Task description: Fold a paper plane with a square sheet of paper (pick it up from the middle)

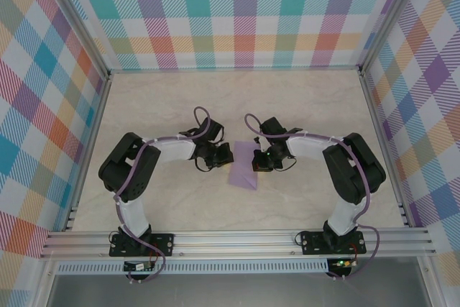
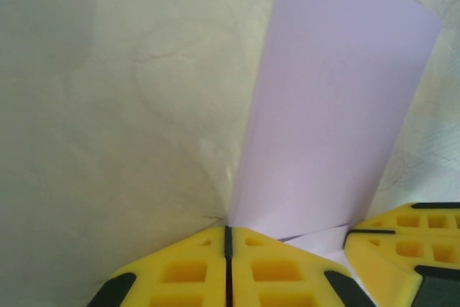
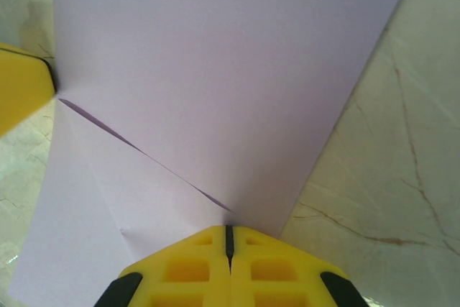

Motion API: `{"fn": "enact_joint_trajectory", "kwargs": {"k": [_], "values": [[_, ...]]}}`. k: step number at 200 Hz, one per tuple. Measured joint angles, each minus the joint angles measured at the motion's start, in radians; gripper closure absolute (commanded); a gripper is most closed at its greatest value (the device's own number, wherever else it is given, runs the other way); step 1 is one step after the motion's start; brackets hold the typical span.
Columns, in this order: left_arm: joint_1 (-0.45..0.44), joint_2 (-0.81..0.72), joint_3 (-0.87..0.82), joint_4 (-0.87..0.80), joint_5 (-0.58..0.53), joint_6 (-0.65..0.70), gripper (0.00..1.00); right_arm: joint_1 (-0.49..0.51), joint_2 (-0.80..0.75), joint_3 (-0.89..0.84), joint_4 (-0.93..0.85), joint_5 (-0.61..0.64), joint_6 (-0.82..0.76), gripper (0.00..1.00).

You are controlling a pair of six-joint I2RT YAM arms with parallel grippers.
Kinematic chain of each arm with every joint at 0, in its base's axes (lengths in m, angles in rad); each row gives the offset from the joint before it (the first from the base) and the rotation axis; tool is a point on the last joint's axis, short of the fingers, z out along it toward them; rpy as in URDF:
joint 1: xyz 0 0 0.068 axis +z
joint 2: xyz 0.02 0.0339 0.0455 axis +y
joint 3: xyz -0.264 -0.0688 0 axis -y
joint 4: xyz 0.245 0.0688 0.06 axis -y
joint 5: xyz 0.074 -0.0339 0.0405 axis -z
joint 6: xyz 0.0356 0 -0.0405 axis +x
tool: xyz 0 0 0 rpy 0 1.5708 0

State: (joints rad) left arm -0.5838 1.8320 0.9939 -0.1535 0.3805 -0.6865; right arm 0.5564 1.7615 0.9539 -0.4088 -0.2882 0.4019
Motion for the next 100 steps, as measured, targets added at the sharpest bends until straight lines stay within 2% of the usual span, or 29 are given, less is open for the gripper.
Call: {"fn": "enact_joint_trajectory", "kwargs": {"k": [30,57,100], "values": [[0.011,-0.054,-0.007,-0.005,0.008,0.003,0.91,0.0,-0.001,0.0,0.0,-0.001,-0.001,0.98],[-0.017,-0.113,-0.014,0.025,0.035,-0.005,0.91,0.0,-0.001,0.0,0.001,-0.004,-0.001,0.98],[-0.081,-0.079,-0.019,0.08,0.069,-0.031,0.92,0.0,-0.001,0.0,0.003,-0.01,-0.004,0.98]]}}
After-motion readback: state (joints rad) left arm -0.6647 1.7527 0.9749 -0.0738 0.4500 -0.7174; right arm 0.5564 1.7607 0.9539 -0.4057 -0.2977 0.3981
